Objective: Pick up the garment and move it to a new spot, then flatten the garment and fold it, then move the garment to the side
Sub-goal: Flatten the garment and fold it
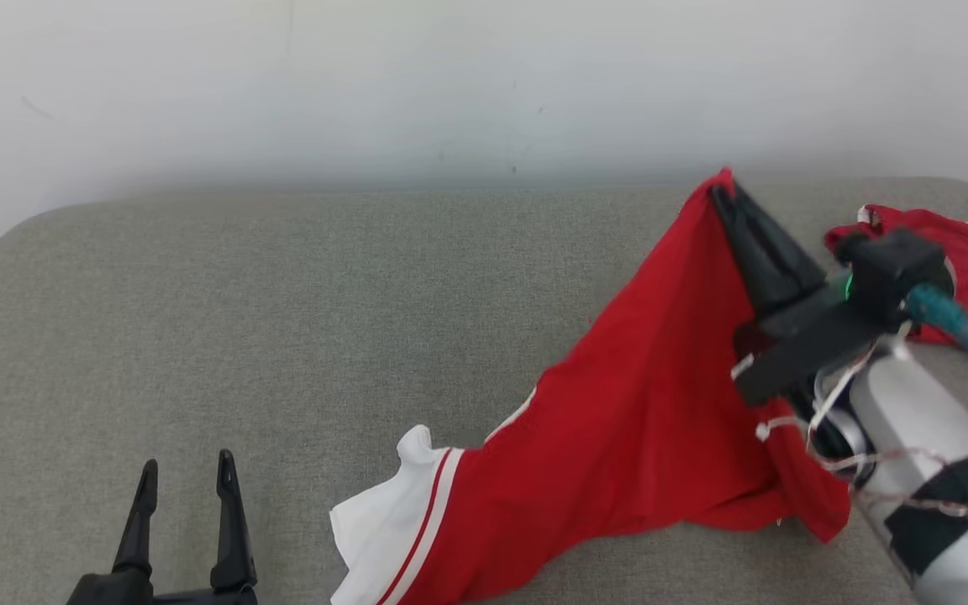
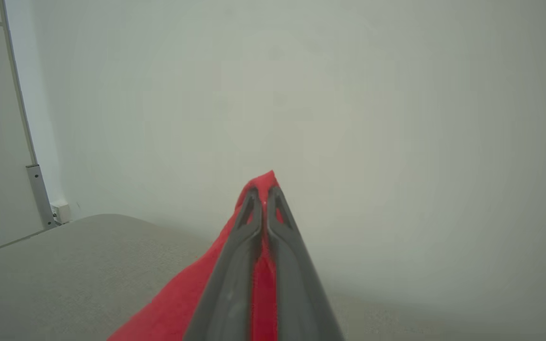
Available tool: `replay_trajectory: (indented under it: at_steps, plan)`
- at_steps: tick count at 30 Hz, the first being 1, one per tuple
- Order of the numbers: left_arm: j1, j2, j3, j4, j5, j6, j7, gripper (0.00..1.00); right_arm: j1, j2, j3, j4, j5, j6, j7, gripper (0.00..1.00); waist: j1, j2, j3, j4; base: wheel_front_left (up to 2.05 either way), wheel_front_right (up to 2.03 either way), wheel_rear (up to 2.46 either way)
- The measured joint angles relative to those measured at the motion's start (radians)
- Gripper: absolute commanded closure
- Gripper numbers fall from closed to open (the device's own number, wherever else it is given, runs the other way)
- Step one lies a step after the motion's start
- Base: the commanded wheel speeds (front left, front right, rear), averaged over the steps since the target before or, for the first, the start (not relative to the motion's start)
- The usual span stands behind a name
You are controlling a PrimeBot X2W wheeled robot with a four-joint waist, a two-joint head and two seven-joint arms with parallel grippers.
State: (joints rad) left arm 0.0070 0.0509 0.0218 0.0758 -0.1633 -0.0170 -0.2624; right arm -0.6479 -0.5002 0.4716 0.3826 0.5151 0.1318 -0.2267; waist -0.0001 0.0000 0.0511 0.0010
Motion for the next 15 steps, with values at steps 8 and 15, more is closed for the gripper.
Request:
replay_trajectory:
  at_steps: [8, 15]
  plan:
    - [0.025, 0.0, -0.009, 0.001, -0.01, 0.011, 0.0, 0.0, 0.36, -0.028, -0.086, -0.182, 0.013, 0.0, -0.015, 1.0, 0.0, 0.0, -0.018, -0.016, 0.0, 0.0, 0.0]
    - [0.024, 0.0, -0.01, -0.002, -0.009, 0.007, 0.0, 0.0, 0.72, 0.042, -0.276, -0.381, -0.015, 0.0, 0.049, 1.0, -0.0001, 0.0, -0.02, -0.04, 0.0, 0.0, 0.0]
